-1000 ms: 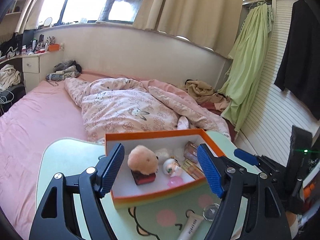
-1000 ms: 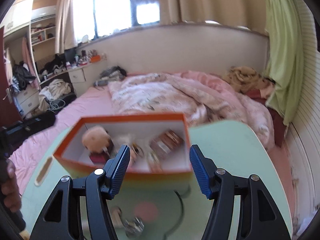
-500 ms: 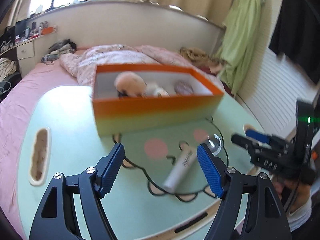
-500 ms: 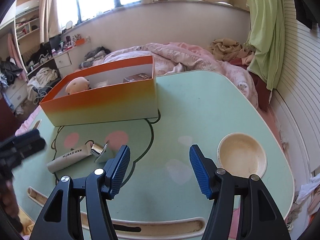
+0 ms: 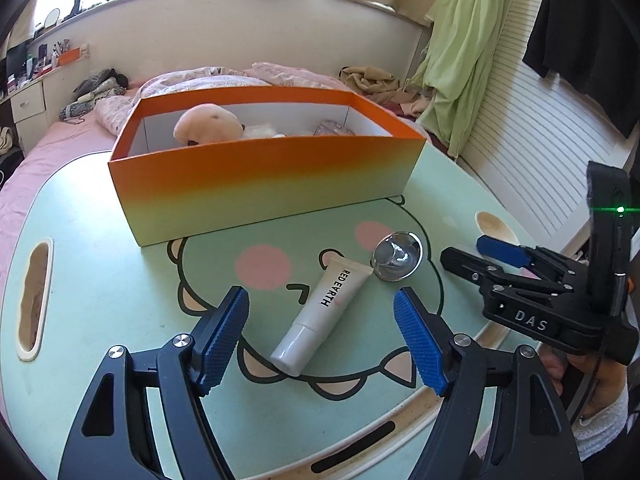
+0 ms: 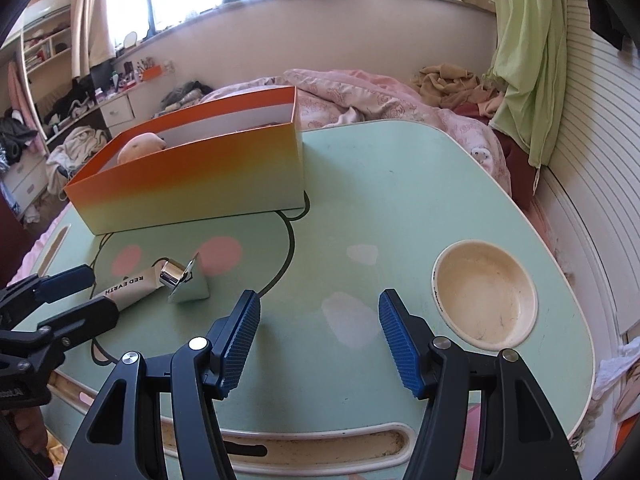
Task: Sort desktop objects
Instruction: 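Withdraw both open grippers from the box back over the table, then reach left toward the white RED EARTH tube while right reaches toward the silver item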
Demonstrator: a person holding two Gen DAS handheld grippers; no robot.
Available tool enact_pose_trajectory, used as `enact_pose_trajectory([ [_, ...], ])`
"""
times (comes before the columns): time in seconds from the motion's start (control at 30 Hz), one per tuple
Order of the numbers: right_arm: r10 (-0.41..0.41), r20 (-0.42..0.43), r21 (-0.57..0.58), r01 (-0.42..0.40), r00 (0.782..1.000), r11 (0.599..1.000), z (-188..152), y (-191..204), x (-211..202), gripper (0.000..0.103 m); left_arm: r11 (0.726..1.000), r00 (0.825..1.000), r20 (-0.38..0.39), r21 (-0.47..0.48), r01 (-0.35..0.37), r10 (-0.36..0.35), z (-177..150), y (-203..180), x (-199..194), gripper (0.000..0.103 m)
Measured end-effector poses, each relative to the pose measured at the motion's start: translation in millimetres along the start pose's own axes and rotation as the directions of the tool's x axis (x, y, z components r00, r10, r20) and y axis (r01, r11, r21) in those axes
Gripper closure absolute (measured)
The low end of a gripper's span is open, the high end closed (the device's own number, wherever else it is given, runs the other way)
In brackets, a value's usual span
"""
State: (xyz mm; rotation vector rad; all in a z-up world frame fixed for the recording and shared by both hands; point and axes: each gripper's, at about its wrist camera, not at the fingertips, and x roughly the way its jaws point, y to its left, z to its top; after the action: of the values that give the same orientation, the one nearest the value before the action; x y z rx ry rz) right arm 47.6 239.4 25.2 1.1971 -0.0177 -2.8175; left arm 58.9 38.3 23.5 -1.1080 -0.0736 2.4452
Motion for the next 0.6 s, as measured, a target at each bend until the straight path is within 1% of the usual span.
enact_pose_trajectory([
  [0.07,0.003,0.001,0.004,-0.003,1.0,1.0,0.4,-1.9,0.6,0.041,1.0,1.0,-0.018,0.0,0.008,-0.008,0.5,0.8,4.1,0.028],
  [0.2,0.004,0.002,0.006,-0.004,1.0,1.0,1.5,-4.9,1.7,0.041,1.0,1.0,-0.023,0.015,-0.008,0.008,0.7,0.0,5.9,0.028],
  [0.23,0.005,0.002,0.008,-0.005,1.0,1.0,1.6,-5.1,1.4,0.041,1.0,1.0,-0.024,0.018,-0.012,0.012,0.4,0.1,5.9,0.03],
  [0.27,0.005,0.004,0.008,-0.005,1.0,1.0,0.7,-5.6,1.8,0.041,0.999,0.999,-0.027,0.026,-0.028,0.029,0.1,0.2,5.1,0.035],
  [0.3,0.005,0.005,0.009,-0.005,1.0,1.0,-0.3,-6.1,2.1,0.041,0.999,0.999,-0.03,0.031,-0.041,0.041,0.0,0.8,4.3,0.037],
  [0.37,0.004,0.007,0.007,-0.004,1.0,1.0,-1.4,-7.3,2.4,0.041,0.998,0.998,-0.034,0.037,-0.057,0.059,0.2,3.0,2.2,0.047],
  [0.47,-0.004,0.008,0.001,0.004,1.0,1.0,-2.9,-6.5,0.7,0.041,0.998,0.997,-0.031,0.009,-0.065,0.066,-0.5,13.7,-1.4,0.058],
  [0.6,-0.003,0.008,-0.007,0.003,1.0,1.0,-5.1,-4.2,-1.1,0.036,0.993,0.994,-0.019,-0.04,-0.107,0.107,-1.9,32.2,-6.7,0.059],
])
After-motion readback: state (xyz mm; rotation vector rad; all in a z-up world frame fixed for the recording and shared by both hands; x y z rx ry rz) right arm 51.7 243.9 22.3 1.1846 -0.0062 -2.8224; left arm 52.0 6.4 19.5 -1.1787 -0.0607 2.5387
